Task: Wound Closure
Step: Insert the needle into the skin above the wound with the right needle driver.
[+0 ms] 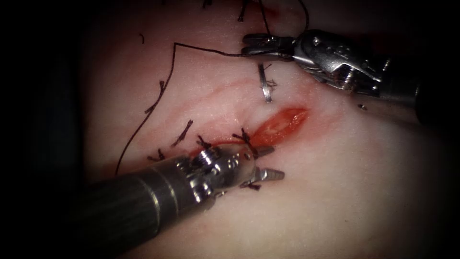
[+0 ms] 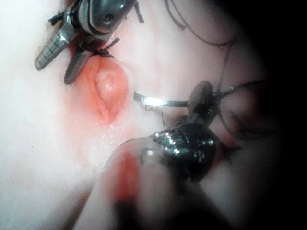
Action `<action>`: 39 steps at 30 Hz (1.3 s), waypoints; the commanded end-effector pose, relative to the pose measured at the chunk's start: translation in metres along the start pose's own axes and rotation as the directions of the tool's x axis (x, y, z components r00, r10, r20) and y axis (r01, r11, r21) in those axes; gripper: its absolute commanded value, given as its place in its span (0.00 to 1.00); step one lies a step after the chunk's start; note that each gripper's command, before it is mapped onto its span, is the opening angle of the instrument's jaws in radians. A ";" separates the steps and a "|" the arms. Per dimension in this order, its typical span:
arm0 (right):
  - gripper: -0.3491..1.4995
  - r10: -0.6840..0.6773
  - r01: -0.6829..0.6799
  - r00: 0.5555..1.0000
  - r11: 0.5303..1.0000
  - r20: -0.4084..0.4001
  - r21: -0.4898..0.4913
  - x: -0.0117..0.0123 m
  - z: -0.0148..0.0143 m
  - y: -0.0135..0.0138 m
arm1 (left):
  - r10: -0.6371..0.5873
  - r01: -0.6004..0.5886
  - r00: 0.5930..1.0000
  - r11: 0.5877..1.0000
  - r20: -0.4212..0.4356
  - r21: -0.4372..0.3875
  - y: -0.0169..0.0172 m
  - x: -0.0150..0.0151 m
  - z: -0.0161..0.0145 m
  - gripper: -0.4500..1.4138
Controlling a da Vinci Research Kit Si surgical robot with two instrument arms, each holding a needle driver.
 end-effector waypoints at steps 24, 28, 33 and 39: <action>0.00 0.480 -0.505 0.843 0.862 0.244 0.049 -0.0016 0.0008 -0.0033 | -0.002 0.002 1.000 1.000 0.000 0.006 -0.0003 0.0008 -0.0001 0.53; 0.00 0.507 -0.532 0.822 0.846 0.259 0.033 -0.0022 0.0005 -0.0037 | -0.002 0.002 1.000 1.000 -0.001 0.009 -0.0004 0.0009 -0.0004 0.53; 0.00 0.529 -0.557 0.802 0.830 0.277 0.028 -0.0030 0.0000 -0.0045 | -0.001 0.001 1.000 1.000 0.000 0.007 -0.0005 0.0009 -0.0006 0.55; 0.00 0.534 -0.566 0.794 0.823 0.289 0.034 -0.0033 0.0002 -0.0062 | -0.001 0.001 1.000 1.000 0.000 0.005 -0.0006 0.0008 -0.0007 0.55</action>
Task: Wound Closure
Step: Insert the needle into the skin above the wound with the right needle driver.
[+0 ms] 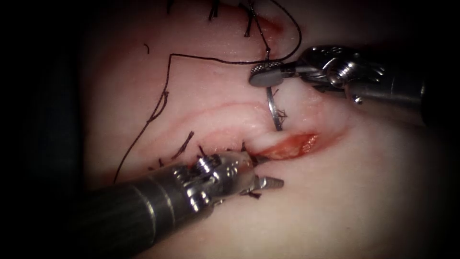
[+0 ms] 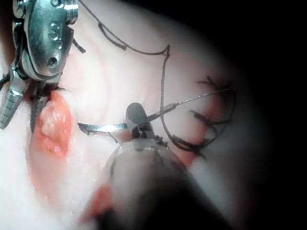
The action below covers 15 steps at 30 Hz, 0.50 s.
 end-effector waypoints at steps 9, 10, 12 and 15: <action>0.00 0.009 -0.009 1.000 1.000 0.019 0.017 -0.0010 0.0006 -0.0015 | 0.003 -0.003 1.000 1.000 -0.003 0.000 -0.0005 0.0004 0.0003 0.56; 0.00 0.013 -0.014 1.000 1.000 0.023 0.021 -0.0011 0.0007 -0.0017 | 0.003 -0.003 1.000 1.000 -0.003 0.000 -0.0005 0.0005 0.0003 0.56; 0.00 0.017 -0.018 0.999 1.000 0.028 0.024 -0.0014 0.0008 -0.0021 | 0.003 -0.003 1.000 1.000 -0.002 -0.001 -0.0005 0.0005 0.0002 0.56; 0.00 0.031 -0.032 0.999 0.999 0.038 0.031 -0.0019 0.0010 -0.0026 | 0.003 -0.003 1.000 1.000 -0.003 0.001 -0.0006 0.0005 0.0001 0.57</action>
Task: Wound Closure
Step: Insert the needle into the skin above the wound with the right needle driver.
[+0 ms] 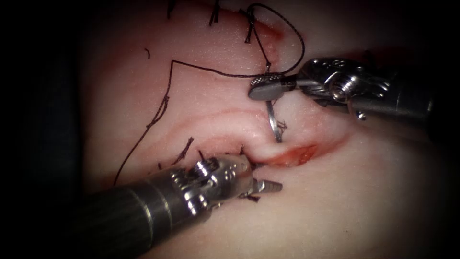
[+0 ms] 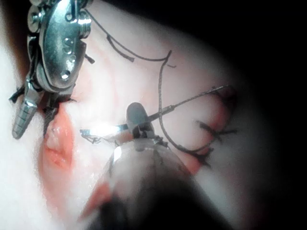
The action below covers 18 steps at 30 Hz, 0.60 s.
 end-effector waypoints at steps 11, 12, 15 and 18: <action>0.00 0.032 -0.034 0.998 0.999 0.060 0.034 -0.0015 0.0011 -0.0009 | 0.002 -0.002 1.000 1.000 -0.003 0.004 -0.0005 0.0004 0.0002 0.58; 0.00 0.032 -0.034 0.998 0.999 0.060 0.034 -0.0015 0.0011 -0.0009 | 0.002 -0.002 1.000 1.000 -0.003 0.004 -0.0005 0.0004 0.0002 0.58; 0.00 0.049 -0.049 0.999 0.999 -0.006 -0.016 -0.0010 0.0007 -0.0004 | 0.001 -0.001 1.000 1.000 -0.004 0.007 -0.0004 0.0005 0.0002 0.57; 0.00 0.055 -0.069 0.990 0.992 -0.131 -0.105 0.0003 0.0008 0.0003 | -0.001 0.001 1.000 1.000 -0.004 0.011 -0.0003 0.0006 0.0002 0.55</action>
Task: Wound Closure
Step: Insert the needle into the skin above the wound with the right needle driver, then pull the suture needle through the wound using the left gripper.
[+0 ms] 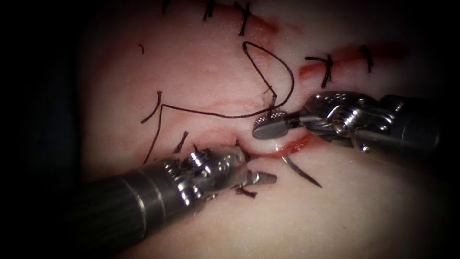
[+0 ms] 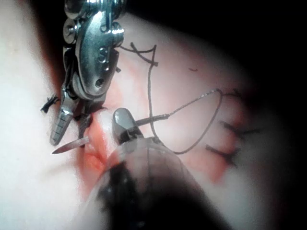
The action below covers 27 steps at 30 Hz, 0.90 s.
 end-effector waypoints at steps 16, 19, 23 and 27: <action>0.92 -0.275 0.209 0.921 0.946 -0.275 -0.248 0.0053 -0.0034 0.0074 | 0.190 -0.189 0.981 0.982 -0.031 0.017 0.0022 0.0035 -0.0018 0.58; 0.97 -0.285 0.216 0.917 0.943 -0.280 -0.253 0.0055 -0.0057 0.0090 | 0.238 -0.236 0.971 0.970 -0.033 0.053 0.0022 0.0041 -0.0020 0.60; 0.94 -0.301 0.231 0.913 0.938 -0.277 -0.257 0.0050 -0.0084 0.0102 | 0.336 -0.333 0.942 0.938 -0.022 0.094 0.0019 0.0050 -0.0016 0.63; 0.93 -0.306 0.232 0.909 0.935 -0.282 -0.269 0.0045 -0.0102 0.0108 | 0.412 -0.401 0.911 0.900 -0.034 0.172 0.0009 0.0064 -0.0010 0.65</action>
